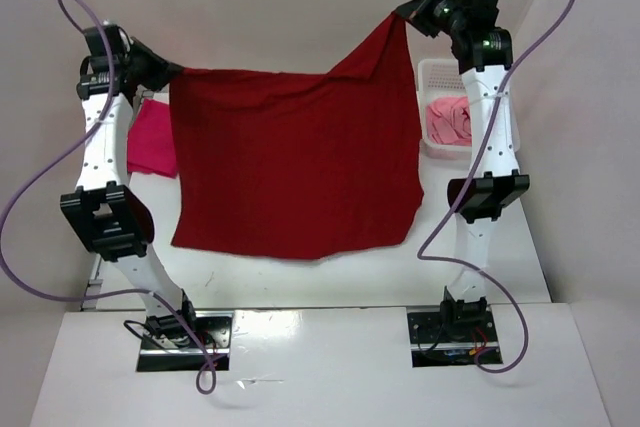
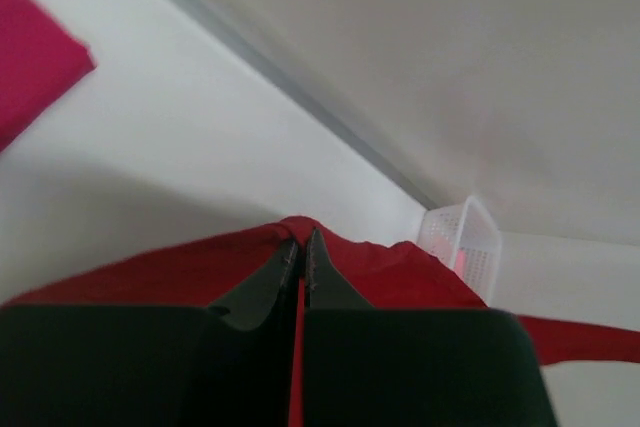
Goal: Fold and stack the t-shirts
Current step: Flatten out the tshirt
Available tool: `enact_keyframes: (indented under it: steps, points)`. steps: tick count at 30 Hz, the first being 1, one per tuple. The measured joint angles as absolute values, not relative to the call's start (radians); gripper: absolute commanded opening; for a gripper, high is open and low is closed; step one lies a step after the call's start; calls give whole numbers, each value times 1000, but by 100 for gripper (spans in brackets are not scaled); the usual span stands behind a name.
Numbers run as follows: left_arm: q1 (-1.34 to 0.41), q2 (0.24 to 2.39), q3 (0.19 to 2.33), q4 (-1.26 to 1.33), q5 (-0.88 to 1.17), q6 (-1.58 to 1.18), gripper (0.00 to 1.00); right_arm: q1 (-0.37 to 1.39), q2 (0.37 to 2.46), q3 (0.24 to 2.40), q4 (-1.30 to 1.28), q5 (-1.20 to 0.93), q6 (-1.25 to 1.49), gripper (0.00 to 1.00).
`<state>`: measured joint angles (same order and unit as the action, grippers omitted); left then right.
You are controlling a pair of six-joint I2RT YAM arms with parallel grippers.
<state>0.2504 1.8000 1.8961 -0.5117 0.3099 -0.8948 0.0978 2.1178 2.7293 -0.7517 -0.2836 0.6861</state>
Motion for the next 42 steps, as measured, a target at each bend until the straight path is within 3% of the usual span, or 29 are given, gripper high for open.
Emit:
enact_keyframes:
  steps: [5, 10, 16, 19, 23, 31, 34, 42]
  points:
    - [241, 1865, 2151, -529, 319, -901, 0, 24, 2137, 2776, -701, -340, 776, 0]
    - [241, 1890, 2449, -519, 337, -923, 0, -70, 2030, 2817, -574, -398, 853, 0]
    - [241, 1895, 2527, -524, 349, -916, 0, -110, 1851, 2732, -549, -451, 842, 0]
    - [242, 1814, 2305, -480, 337, -893, 0, -105, 1611, 2333, -498, -469, 795, 0]
    - [245, 1644, 1829, -396, 331, -867, 0, -60, 1316, 1741, -461, -437, 728, 0]
    - [283, 1481, 1159, -366, 310, -784, 0, -1, 1147, 904, -535, -420, 662, 0]
    - [298, 1466, 1006, -364, 304, -756, 0, -1, 1134, 771, -616, -405, 663, 0]
    - [314, 1360, 776, -452, 295, -712, 0, 16, 925, 745, -748, -422, 696, 0]
